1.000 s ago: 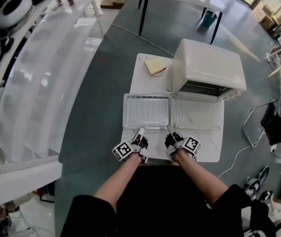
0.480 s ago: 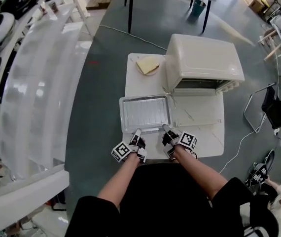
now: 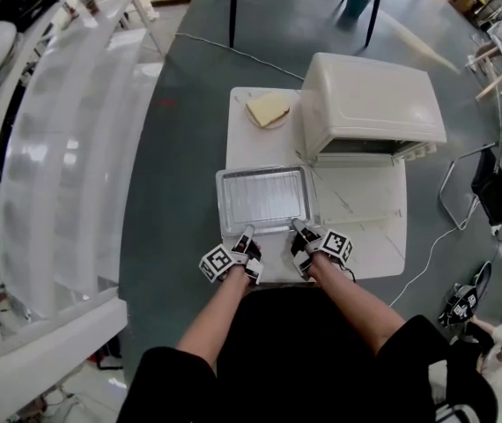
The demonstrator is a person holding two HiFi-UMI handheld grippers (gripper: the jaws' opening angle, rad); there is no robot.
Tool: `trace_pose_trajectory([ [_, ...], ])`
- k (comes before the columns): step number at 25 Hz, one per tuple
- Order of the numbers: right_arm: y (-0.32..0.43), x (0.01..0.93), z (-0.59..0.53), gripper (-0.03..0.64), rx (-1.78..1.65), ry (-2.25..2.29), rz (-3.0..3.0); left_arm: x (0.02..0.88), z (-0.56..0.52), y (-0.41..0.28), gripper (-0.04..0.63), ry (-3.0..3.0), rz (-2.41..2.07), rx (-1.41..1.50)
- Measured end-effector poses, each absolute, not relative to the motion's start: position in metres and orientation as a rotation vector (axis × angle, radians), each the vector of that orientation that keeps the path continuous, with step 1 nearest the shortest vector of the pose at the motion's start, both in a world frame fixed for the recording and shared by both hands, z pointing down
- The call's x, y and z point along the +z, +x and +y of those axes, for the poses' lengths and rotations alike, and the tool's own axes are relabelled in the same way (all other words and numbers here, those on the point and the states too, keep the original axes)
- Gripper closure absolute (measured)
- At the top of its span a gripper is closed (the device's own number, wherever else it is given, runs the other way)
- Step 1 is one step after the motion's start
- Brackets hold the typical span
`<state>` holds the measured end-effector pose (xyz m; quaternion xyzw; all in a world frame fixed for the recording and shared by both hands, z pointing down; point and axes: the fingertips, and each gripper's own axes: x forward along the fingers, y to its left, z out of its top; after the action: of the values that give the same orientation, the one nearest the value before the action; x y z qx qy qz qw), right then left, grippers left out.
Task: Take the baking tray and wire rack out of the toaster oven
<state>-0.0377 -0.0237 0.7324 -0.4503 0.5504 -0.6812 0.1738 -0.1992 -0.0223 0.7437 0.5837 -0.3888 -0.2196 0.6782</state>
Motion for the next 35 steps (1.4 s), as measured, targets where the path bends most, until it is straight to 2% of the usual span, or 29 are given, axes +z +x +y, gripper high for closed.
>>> trace_pose_trajectory([
  [3, -0.036, 0.739, -0.025, 0.592, -1.956, -1.296, 1.5, 0.746, -0.024, -0.196, 0.574, 1.258, -0.781, -0.551],
  [8, -0.035, 0.748, -0.026, 0.595, -1.98, -1.347, 1.4, 0.748, -0.018, -0.19, 0.568, 1.274, -0.682, -0.45],
  [12, -0.035, 0.756, -0.021, 0.595, -1.999, -1.377, 1.354, 0.751, -0.004, -0.189, 0.51, 1.269, -0.654, -0.376],
  [16, -0.034, 0.761, -0.024, 0.595, -1.995, -1.397, 1.318, 0.753, 0.006, -0.194, 0.485, 1.251, -0.692, -0.346],
  [20, -0.031, 0.76, -0.025, 0.595, -1.982, -1.404, 1.3, 0.757, 0.021, -0.199, 0.485, 1.228, -0.761, -0.331],
  [21, -0.031, 0.76, -0.025, 0.595, -1.986, -1.404, 1.298, 0.758, 0.023, -0.2, 0.494, 1.211, -0.777, -0.345],
  [22, -0.031, 0.76, -0.024, 0.595, -1.991, -1.405, 1.302, 0.758, 0.024, -0.201, 0.533, 1.192, -0.794, -0.363],
  [24, -0.032, 0.762, -0.023, 0.595, -2.001, -1.409, 1.317, 0.761, 0.023, -0.202, 0.551, 1.16, -0.814, -0.409],
  [32, -0.035, 0.758, -0.015, 0.592, -2.038, -1.443, 1.46, 0.757, 0.013, -0.208, 0.568, 1.145, -0.852, -0.461],
  [34, -0.038, 0.757, -0.012, 0.565, -2.075, -1.416, 1.5, 0.758, 0.011, -0.211, 0.569, 1.136, -0.876, -0.475],
  [35, -0.039, 0.756, -0.01, 0.53, -2.093, -1.401, 1.516, 0.759, 0.011, -0.213, 0.571, 1.127, -0.887, -0.49],
])
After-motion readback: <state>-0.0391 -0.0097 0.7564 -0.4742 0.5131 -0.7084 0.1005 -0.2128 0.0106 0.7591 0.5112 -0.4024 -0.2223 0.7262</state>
